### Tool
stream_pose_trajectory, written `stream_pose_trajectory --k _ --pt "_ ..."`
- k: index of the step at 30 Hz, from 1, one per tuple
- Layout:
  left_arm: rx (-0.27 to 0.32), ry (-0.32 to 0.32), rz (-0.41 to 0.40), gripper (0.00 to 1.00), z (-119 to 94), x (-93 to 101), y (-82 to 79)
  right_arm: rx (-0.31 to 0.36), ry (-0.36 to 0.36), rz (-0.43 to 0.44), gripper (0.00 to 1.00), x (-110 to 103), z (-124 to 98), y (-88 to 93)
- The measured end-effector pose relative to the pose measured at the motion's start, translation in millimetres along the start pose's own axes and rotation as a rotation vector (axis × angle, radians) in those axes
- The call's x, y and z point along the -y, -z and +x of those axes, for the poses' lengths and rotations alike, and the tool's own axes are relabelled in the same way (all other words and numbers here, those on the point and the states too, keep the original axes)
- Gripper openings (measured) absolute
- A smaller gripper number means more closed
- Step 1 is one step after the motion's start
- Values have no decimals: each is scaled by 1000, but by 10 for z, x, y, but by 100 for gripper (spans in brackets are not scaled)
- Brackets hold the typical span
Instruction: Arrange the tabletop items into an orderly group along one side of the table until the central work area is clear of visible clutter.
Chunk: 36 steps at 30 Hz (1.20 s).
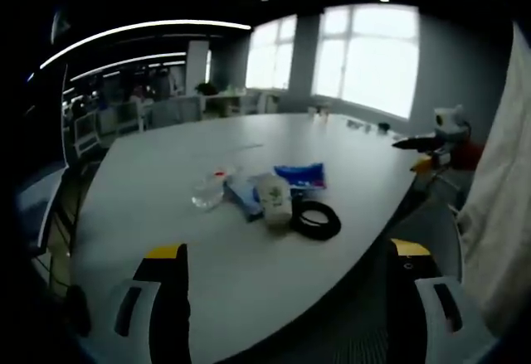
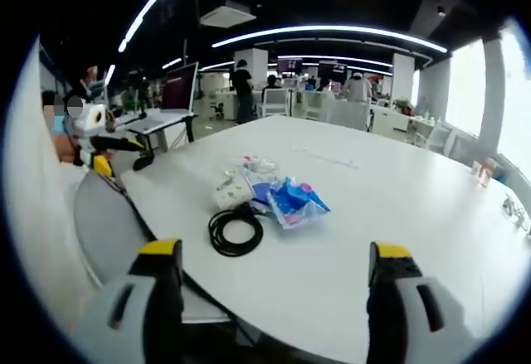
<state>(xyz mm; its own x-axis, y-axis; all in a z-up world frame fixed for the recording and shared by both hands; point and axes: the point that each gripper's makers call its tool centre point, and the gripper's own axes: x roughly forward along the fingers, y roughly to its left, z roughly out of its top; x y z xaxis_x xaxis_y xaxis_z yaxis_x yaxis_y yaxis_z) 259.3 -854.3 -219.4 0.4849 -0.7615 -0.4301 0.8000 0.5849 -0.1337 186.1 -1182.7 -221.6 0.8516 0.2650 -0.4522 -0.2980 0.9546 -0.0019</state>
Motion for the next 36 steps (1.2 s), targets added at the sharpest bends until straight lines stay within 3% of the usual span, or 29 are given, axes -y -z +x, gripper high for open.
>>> stream_pose_trajectory --k 19,36 --pt "6 6 13 95 24 2 -30 13 5 -3 90 -32 19 -57" --pt "14 30 56 93 91 -5 -198 71 45 3 86 -47 67 -408"
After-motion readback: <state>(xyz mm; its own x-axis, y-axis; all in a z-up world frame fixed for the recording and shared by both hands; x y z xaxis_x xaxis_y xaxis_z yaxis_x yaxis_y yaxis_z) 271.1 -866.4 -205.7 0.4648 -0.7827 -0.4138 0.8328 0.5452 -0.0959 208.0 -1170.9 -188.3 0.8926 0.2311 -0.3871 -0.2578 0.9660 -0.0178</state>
